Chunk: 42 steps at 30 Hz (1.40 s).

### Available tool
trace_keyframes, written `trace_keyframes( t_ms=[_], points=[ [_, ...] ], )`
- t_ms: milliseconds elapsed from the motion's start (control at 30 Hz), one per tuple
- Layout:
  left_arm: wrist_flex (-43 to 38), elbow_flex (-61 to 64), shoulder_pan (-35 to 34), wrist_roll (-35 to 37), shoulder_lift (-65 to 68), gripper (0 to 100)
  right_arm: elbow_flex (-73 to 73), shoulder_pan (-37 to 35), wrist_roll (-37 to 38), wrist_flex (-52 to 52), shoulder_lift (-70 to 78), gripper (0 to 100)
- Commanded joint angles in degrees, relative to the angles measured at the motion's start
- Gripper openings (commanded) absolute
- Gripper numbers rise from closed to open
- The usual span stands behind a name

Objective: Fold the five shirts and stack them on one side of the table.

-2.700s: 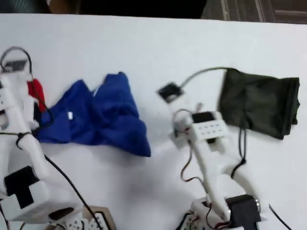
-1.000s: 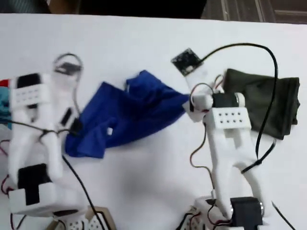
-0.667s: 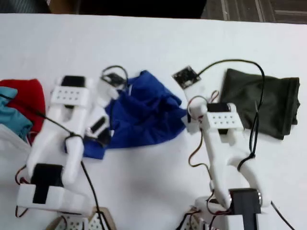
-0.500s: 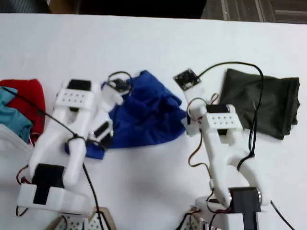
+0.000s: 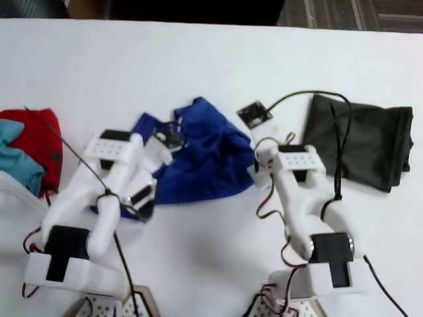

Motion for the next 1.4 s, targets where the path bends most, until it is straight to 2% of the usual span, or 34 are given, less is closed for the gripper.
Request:
trace_keyframes(
  t_ms=[0, 167, 333, 400, 467, 500, 633, 767, 967, 1100, 1267, 1367],
  points=[
    [-5.19, 1.98, -1.93, -0.53, -2.55, 21, -0.53, 0.57, -0.26, -1.19, 0.4, 15.2],
    [-9.14, 4.35, -4.66, -1.05, -2.55, 21, -0.62, 0.57, -0.26, -1.19, 0.57, 15.2],
    [-9.58, 3.91, -6.24, -1.14, -2.55, 20, -0.35, 0.57, -0.26, -1.98, 0.66, 15.2],
    [-9.58, 3.82, -6.42, -1.14, -2.64, 14, -0.35, 0.57, -0.26, -1.98, 0.66, 15.2],
    [-9.58, 3.82, -6.24, -1.14, -2.64, 3, -0.35, 0.57, -0.26, -1.98, 0.66, 15.2],
    [-9.58, 3.82, -6.24, -1.05, -2.64, 2, -0.35, 0.57, -0.26, -1.98, 0.66, 15.2],
    [-9.58, 3.82, -6.33, -1.05, -2.64, 8, -0.35, 0.22, -0.26, -2.07, 0.75, 15.2],
    [-9.14, 3.91, -6.42, -0.62, -2.64, 2, 0.7, 0.13, -0.26, -3.91, 0.75, 15.2],
    [-8.88, 0.66, -7.74, -0.53, -3.08, 2, 1.41, 0.04, -0.26, -4.7, 0.66, 15.2],
    [-3.69, -10.07, -11.34, 0.18, -3.08, 2, 1.49, -0.57, -0.26, -4.79, 0.66, 15.2],
    [8.09, -26.95, -11.6, 5.1, -2.73, 2, 2.02, -1.63, -0.35, -6.11, 1.1, 15.2],
    [8.44, -26.15, -10.64, 5.19, -2.29, 2, 2.02, -1.71, -0.62, -6.55, 1.71, 15.2]
  ],
)
